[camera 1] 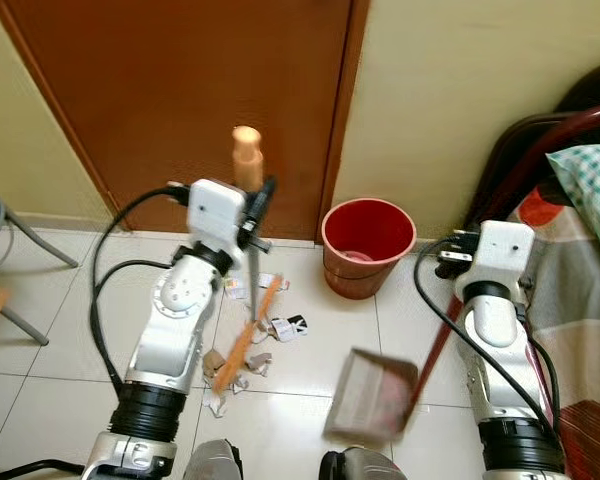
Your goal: Sweep floor
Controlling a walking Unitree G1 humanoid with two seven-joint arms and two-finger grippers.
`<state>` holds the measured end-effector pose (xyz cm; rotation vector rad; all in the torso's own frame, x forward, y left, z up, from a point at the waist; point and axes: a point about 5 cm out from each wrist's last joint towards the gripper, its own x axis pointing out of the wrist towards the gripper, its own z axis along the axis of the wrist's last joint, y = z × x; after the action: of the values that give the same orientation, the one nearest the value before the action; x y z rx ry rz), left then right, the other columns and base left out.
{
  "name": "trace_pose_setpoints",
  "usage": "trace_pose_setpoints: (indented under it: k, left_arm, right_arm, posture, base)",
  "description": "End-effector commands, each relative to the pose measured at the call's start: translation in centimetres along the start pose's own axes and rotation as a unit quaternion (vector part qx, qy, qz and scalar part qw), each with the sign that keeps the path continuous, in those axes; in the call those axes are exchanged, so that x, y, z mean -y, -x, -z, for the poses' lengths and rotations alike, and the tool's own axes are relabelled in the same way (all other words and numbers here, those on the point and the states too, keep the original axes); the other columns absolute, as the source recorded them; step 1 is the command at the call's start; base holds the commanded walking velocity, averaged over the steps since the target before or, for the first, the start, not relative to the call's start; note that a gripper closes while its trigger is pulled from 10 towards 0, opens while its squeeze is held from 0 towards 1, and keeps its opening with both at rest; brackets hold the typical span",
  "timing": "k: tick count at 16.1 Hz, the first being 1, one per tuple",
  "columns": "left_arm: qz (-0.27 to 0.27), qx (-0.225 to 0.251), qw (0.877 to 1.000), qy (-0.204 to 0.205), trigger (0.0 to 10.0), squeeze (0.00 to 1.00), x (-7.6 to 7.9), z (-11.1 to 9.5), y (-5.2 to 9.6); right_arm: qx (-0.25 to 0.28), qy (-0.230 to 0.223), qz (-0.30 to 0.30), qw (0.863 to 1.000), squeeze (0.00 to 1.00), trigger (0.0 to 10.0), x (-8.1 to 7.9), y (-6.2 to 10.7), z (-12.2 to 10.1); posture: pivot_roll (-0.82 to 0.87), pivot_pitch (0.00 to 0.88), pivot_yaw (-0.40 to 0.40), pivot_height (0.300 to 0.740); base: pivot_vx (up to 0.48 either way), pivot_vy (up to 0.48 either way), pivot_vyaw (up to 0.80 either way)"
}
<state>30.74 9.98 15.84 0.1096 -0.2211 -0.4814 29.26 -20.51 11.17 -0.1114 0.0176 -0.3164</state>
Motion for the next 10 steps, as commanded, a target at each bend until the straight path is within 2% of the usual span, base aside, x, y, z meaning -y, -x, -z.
trace_pose_setpoints:
  k: [1, 4, 5, 7, 9, 10]
  left_arm:
    - [0.035, -0.01, 0.999, 0.009, 10.0, 0.0, 1.0, 0.2, 0.1]
    - [0.071, -0.079, 0.992, 0.074, 10.0, 0.0, 2.7, 3.0, 1.8]
    - [0.088, -0.091, 0.988, 0.083, 10.0, 0.0, 3.1, 3.4, 2.2]
    - [0.136, -0.11, 0.978, 0.112, 10.0, 0.0, 4.3, 3.7, 3.0]
    - [0.149, -0.114, 0.974, 0.129, 10.0, 0.0, 4.6, 3.6, 3.4]
    - [0.145, -0.104, 0.972, 0.153, 10.0, 0.0, 4.6, 3.2, 3.3]
  right_arm:
    - [-0.009, -0.009, 0.007, 1.0, 0.0, 10.0, 0.1, -0.1, 0.1]
    - [-0.027, -0.015, 0.003, 1.0, 0.0, 10.0, -0.5, -0.5, 0.6]
    - [-0.029, -0.008, 0.003, 1.0, 0.0, 10.0, -0.7, -0.6, 0.7]
    - [-0.03, 0.009, -0.001, 1.0, 0.0, 10.0, -1.2, -0.9, 0.8]
    - [-0.03, 0.015, -0.006, 0.999, 0.0, 10.0, -1.4, -0.9, 0.8]
    - [-0.026, 0.02, -0.012, 0.999, 0.0, 10.0, -1.5, -1.0, 0.8]
  posture:
    - [-0.02, 0.134, -0.028, 0.74]
    - [-0.02, 0.145, -0.039, 0.74]
    - [-0.01, 0.148, -0.042, 0.74]
    - [-0.01, 0.154, -0.047, 0.74]
    - [-0.01, 0.158, -0.052, 0.74]
    - [-0.01, 0.159, -0.053, 0.74]
  base:
    - [0.0, 0.0, 0.0]
    - [0.0, 0.0, 0.0]
    - [0.0, 0.0, 0.0]
    - [0.0, 0.0, 0.0]
    - [0.0, 0.0, 0.0]
    - [0.0, 0.0, 0.0]
